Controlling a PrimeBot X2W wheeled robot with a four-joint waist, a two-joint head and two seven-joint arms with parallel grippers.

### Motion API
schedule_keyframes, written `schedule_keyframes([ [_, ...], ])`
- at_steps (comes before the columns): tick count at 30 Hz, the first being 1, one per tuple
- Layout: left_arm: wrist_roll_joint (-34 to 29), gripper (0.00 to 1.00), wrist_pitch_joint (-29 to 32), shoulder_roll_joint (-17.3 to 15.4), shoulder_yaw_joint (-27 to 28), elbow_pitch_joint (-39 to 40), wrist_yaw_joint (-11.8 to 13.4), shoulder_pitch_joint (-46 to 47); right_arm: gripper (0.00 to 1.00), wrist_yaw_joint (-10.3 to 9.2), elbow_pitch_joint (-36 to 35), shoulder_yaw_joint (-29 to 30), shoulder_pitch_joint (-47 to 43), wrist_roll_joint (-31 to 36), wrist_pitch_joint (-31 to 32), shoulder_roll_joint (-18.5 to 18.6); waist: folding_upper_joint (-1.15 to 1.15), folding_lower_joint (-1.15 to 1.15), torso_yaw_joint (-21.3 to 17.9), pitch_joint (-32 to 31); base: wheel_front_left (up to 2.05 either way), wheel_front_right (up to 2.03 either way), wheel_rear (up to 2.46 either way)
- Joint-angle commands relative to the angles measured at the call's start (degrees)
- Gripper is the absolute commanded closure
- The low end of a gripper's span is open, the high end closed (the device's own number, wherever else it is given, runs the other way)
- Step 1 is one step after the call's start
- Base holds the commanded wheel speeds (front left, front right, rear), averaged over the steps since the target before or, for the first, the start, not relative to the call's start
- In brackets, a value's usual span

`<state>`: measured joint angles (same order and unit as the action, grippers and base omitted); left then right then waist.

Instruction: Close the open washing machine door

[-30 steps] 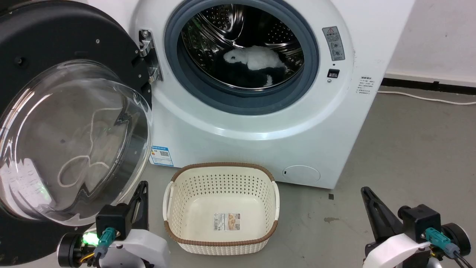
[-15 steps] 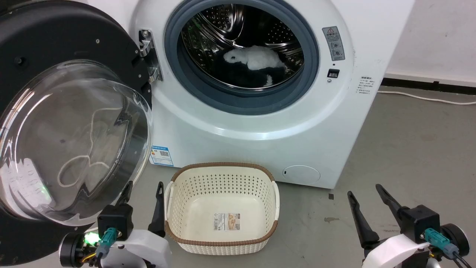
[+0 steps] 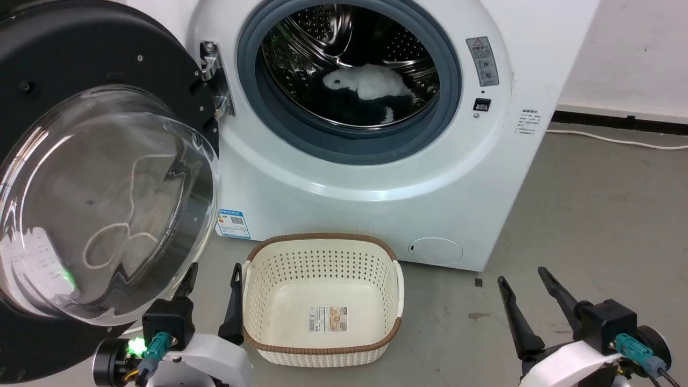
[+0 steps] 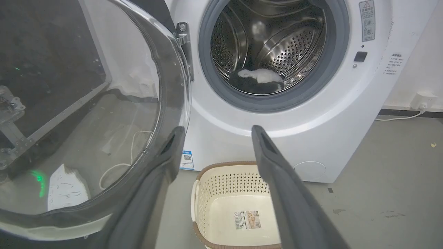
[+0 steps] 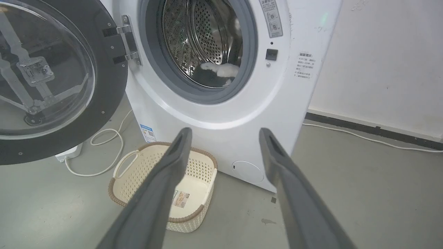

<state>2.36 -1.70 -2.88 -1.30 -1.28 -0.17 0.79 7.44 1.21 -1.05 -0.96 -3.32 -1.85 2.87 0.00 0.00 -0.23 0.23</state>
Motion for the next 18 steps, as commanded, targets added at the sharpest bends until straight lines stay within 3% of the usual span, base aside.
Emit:
schedule_keyframes([
  [1, 0.5, 0.55, -0.7, 0.0, -0.3, -0.3, -0.3, -0.5, 0.0, 0.01, 0.2, -0.3, -0.7, -0.7, -0.5, 0.0, 0.0, 0.0, 0.0, 0.0, 0.0, 0.0, 0.0],
  [2, 0.7, 1.0, -0.8, 0.0, -0.4, -0.3, -0.3, -0.5, 0.0, 0.01, 0.3, -0.3, -0.7, -0.9, -0.7, 0.0, 0.0, 0.0, 0.0, 0.1, 0.0, 0.0, 0.0],
  [9, 2.2, 1.0, -1.6, 0.0, -0.2, 1.4, -0.6, -0.3, 0.0, 0.01, 0.7, -0.7, -1.0, -2.3, -1.5, 0.0, 0.0, 0.0, 0.1, 0.2, 0.0, 0.0, 0.0],
  [18, 6.6, 1.0, -2.7, 0.0, 4.2, 10.7, 0.0, 1.6, 0.0, 0.01, 1.5, -1.0, -1.3, -4.2, -2.6, 0.0, 0.0, 0.0, 1.7, 0.2, 0.0, 0.0, 0.0],
])
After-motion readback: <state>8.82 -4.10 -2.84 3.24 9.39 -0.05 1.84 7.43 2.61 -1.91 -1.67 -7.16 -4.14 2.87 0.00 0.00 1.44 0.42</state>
